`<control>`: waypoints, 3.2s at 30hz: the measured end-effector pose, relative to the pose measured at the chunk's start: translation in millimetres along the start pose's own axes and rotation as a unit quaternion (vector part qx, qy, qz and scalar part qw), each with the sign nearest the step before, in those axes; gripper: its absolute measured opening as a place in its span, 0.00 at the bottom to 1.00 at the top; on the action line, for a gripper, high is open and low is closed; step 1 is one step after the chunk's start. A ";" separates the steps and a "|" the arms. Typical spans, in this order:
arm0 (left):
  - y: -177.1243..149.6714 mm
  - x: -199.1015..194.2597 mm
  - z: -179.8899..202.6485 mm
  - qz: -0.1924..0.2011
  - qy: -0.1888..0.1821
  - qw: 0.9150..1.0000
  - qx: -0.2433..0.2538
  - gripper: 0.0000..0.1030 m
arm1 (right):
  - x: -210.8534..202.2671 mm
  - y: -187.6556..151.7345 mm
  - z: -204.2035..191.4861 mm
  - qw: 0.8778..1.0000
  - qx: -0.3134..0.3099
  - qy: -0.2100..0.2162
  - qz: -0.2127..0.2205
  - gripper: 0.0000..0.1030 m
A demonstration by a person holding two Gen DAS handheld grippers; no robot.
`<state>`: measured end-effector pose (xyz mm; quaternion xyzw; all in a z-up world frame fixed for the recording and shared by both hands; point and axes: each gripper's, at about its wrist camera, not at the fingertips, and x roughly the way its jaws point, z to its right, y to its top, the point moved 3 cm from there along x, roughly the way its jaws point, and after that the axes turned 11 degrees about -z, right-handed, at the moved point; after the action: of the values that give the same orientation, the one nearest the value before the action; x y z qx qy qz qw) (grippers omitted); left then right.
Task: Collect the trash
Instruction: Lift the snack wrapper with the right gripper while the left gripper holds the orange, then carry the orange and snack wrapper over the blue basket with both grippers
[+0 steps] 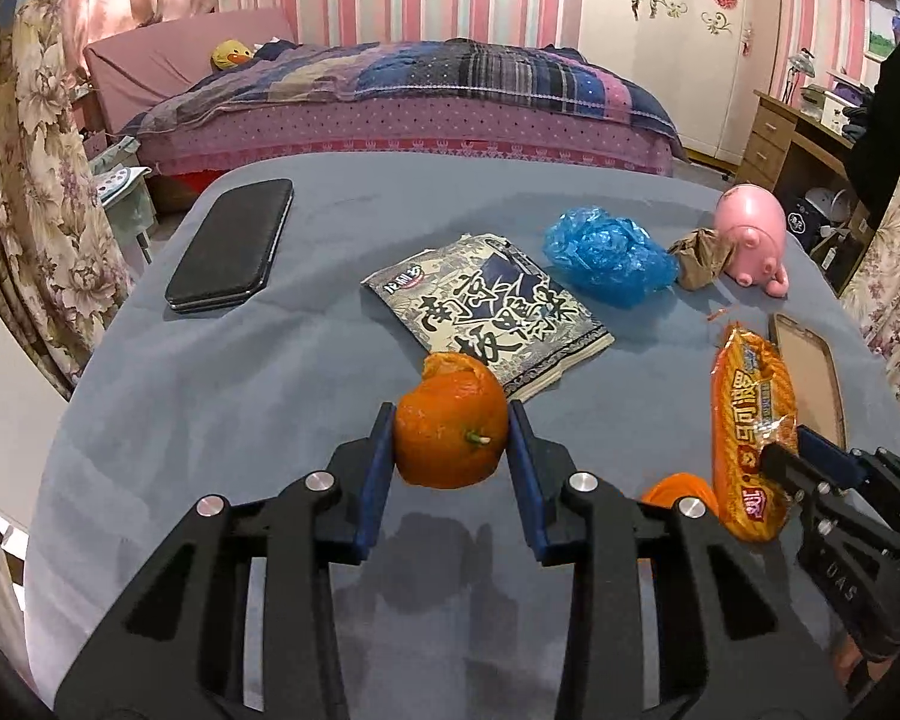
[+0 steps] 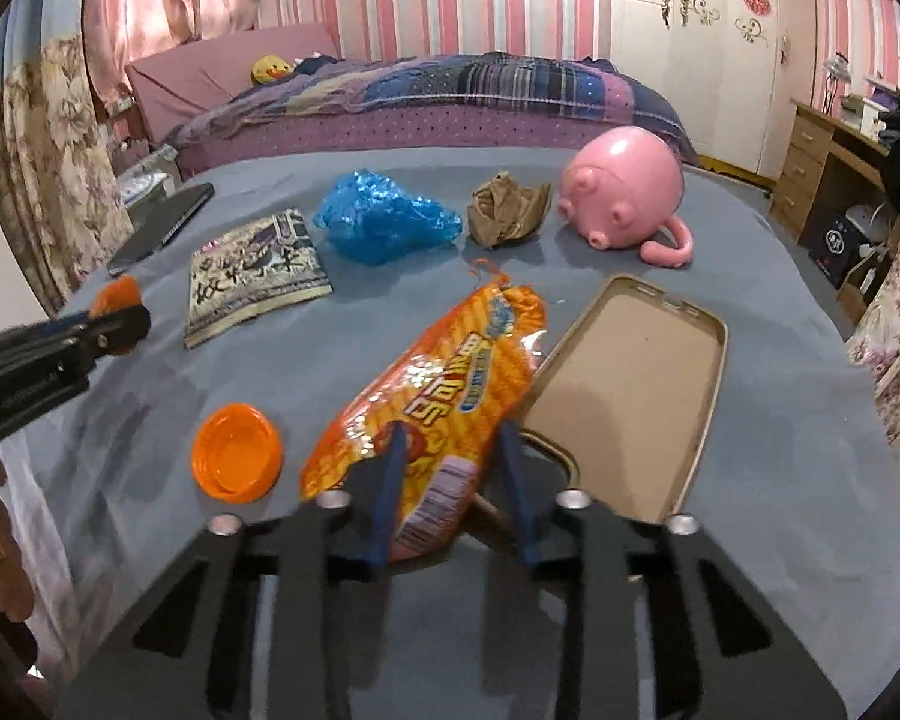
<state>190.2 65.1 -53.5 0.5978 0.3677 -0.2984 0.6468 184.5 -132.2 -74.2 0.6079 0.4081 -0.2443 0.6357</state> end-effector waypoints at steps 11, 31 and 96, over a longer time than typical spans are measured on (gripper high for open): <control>0.2 1.2 3.5 0.005 0.016 1.000 0.007 0.34 | -13.4 3.0 16.7 0.999 0.013 0.012 0.034 0.07; 1.6 -6.9 -18.4 0.014 0.030 0.999 -0.007 0.34 | -26.3 -19.1 -9.9 0.999 -0.022 0.024 0.007 0.41; 3.4 -109.4 132.3 0.097 -0.029 0.992 0.079 0.34 | -194.4 -36.9 166.4 0.986 0.045 -0.063 0.147 0.05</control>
<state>148.5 -71.8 41.4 0.6710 0.2644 -0.2795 0.6339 85.2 -335.3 51.2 0.6727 0.2623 -0.2038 0.6612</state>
